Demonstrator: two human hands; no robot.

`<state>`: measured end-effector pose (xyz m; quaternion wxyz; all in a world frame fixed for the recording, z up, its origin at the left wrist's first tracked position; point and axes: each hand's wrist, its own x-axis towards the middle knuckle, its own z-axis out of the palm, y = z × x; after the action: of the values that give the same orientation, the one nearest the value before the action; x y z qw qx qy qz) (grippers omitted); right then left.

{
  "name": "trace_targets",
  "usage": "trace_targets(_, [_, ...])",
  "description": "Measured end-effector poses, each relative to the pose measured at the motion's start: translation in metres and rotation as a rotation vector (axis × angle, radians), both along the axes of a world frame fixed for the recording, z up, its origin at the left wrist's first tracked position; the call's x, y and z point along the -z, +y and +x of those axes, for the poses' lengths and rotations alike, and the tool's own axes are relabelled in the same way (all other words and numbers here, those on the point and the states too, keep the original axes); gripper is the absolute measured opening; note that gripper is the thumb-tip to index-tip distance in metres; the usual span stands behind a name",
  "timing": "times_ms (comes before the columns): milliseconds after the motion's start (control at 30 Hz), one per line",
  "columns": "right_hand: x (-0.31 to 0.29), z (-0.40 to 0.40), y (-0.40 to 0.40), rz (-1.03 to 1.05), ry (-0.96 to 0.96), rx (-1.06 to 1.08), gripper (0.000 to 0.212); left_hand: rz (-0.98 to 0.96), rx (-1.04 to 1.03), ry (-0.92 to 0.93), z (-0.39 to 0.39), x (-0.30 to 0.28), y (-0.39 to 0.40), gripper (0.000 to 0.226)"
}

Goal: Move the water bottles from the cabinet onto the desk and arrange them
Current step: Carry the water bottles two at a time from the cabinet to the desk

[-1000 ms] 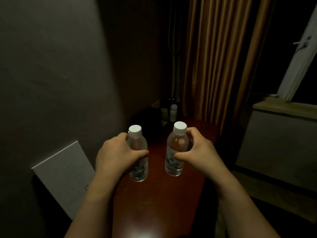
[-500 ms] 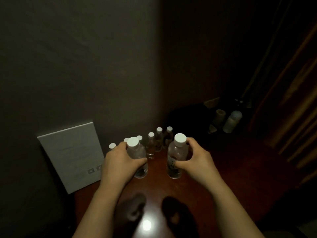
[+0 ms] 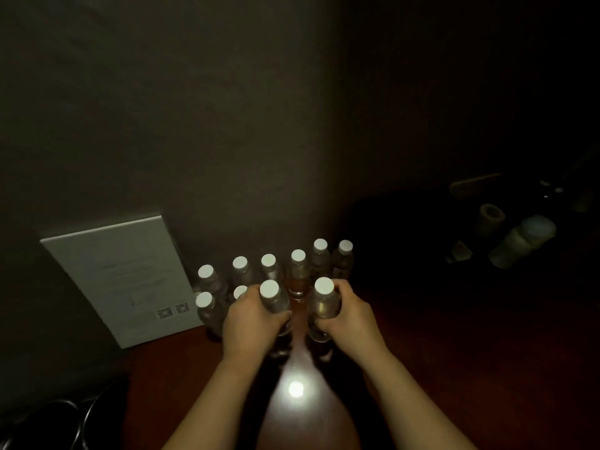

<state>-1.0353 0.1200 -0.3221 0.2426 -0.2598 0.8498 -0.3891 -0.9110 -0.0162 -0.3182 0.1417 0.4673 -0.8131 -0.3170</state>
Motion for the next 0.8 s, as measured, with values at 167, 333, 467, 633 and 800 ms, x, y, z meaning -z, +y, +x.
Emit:
trace_targets(167, [0.028,-0.022,-0.025,0.035,-0.018,-0.062,0.055,0.045,-0.023,-0.007,-0.024,0.029,-0.004,0.035])
trace_targets(333, [0.048,-0.033,-0.042,0.072,-0.022,-0.092,0.048,0.041,-0.029,-0.008,-0.041,0.049,-0.006,0.032])
trace_targets(467, [0.062,-0.041,-0.049,0.090,-0.027,-0.111,0.048,0.066,-0.028,-0.023,-0.052,0.059,-0.007,0.040])
trace_targets(633, [0.072,-0.047,-0.055,0.089,-0.036,-0.106,0.051,0.069,-0.031,-0.013,-0.059,0.068,-0.008,0.045])
trace_targets(800, [0.078,-0.045,-0.050,0.033,-0.065,-0.077,0.052,0.058,-0.024,-0.025,-0.057,0.070,-0.008,0.046])
